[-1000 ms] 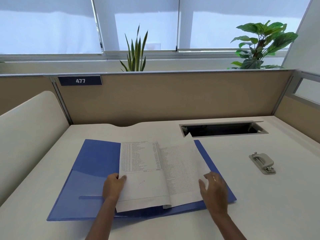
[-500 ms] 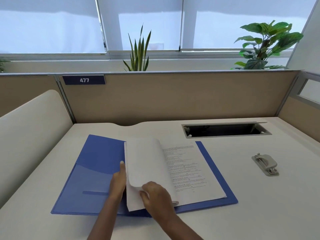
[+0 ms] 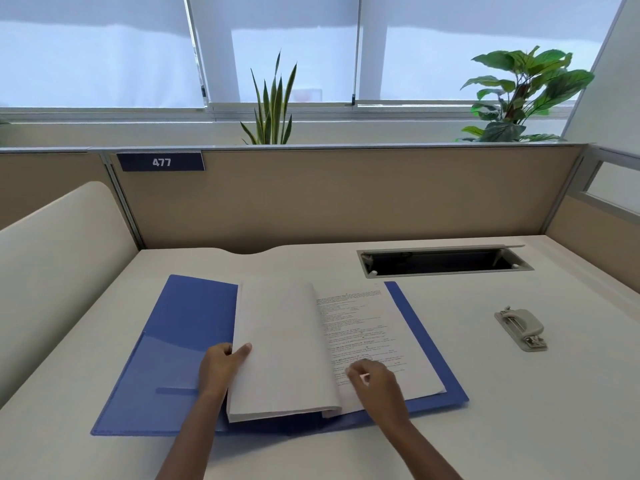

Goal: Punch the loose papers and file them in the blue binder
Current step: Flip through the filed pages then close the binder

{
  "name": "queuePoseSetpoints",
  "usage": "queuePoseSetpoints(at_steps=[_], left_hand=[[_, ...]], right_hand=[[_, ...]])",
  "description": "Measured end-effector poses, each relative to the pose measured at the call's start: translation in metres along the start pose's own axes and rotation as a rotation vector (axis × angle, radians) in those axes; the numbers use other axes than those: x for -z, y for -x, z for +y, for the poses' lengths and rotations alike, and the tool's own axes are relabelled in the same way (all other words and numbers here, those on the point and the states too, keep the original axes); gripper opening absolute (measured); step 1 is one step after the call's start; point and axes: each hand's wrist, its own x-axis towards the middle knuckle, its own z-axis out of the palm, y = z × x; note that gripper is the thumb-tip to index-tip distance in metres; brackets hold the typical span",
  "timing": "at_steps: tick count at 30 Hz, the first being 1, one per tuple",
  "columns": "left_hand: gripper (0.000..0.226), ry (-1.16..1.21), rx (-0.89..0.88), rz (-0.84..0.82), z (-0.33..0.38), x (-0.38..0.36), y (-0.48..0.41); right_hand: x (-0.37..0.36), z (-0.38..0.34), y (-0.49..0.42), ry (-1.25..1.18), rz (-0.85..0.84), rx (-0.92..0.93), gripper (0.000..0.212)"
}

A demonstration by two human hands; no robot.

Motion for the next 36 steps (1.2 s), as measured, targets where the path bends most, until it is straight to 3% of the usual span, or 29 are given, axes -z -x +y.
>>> queuePoseSetpoints(at_steps=[7, 11, 19, 23, 31, 36], left_hand=[[0.052, -0.113, -0.018, 0.016, -0.001, 0.000, -0.003], [0.055, -0.150, -0.009, 0.006, -0.001, -0.001, -0.001], [0.054, -0.161, -0.001, 0.014, 0.000, -0.002, 0.000], [0.054, -0.156, -0.005, 0.014, -0.001, -0.002, 0.001], [0.051, -0.098, -0.007, -0.007, 0.004, -0.003, 0.002], [0.044, 0.024, 0.019, -0.060, 0.009, -0.006, 0.004]], right_hand=[[0.040, 0.050, -0.012, 0.456, 0.039, -0.295, 0.054], [0.050, 0.061, -0.013, 0.495, 0.035, -0.436, 0.067], [0.049, 0.061, -0.014, 0.467, 0.071, -0.431, 0.066], [0.045, 0.057, -0.008, 0.514, 0.156, -0.281, 0.057], [0.019, -0.007, 0.007, 0.225, 0.392, 0.260, 0.018], [-0.002, -0.055, 0.020, 0.295, 0.300, 0.525, 0.027]])
